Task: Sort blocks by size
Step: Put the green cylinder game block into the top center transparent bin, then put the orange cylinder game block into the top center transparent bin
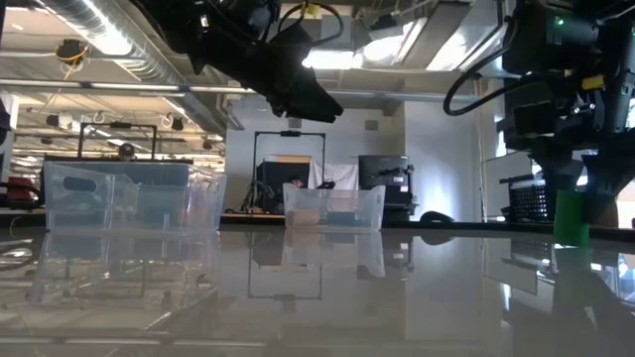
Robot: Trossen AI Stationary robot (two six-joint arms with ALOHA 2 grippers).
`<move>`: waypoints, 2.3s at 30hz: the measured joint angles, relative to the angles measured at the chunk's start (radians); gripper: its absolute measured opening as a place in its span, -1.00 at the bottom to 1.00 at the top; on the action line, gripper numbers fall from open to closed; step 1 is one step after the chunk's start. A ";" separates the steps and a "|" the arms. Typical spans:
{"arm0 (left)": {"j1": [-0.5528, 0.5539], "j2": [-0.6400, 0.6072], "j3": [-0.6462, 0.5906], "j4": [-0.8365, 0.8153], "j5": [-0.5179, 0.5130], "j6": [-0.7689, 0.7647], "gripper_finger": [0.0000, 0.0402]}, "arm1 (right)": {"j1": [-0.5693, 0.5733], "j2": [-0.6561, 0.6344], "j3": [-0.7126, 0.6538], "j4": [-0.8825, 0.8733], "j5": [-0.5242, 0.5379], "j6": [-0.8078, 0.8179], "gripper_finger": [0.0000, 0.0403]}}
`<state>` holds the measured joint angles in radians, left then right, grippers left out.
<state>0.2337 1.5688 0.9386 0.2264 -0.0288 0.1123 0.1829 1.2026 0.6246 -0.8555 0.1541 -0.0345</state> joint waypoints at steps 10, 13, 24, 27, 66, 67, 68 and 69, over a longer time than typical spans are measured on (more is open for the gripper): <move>-0.003 0.000 0.000 -0.004 0.000 0.000 0.02 | -0.017 0.000 0.079 -0.014 0.036 -0.081 -0.26; -0.009 -0.004 0.000 -0.026 0.000 0.000 0.02 | -0.058 0.000 0.153 -0.011 0.089 -0.150 -0.27; -0.013 -0.123 0.000 -0.194 -0.001 -0.014 0.02 | -0.286 -0.001 0.268 0.338 0.216 -0.516 -0.27; -0.011 -0.144 0.000 -0.226 -0.001 -0.023 0.02 | -0.348 0.011 0.267 0.507 0.197 -0.601 -0.29; -0.023 -0.137 0.000 -0.276 -0.002 -0.082 0.02 | -0.733 0.553 0.264 1.251 0.002 -0.723 -0.05; -0.023 -0.137 0.000 -0.276 -0.002 -0.082 0.02 | -0.733 0.553 0.264 1.246 0.002 -0.723 -0.03; -0.023 -0.137 0.000 -0.276 -0.002 -0.082 0.02 | -0.733 0.553 0.264 1.245 0.004 -0.723 -0.01; -0.023 -0.137 0.000 -0.276 -0.002 -0.082 0.02 | -0.733 0.553 0.264 1.246 0.009 -0.723 0.00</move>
<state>0.2111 1.4319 0.9390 -0.0496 -0.0303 0.0299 -0.5503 1.7551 0.8885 0.3907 0.1634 -0.7570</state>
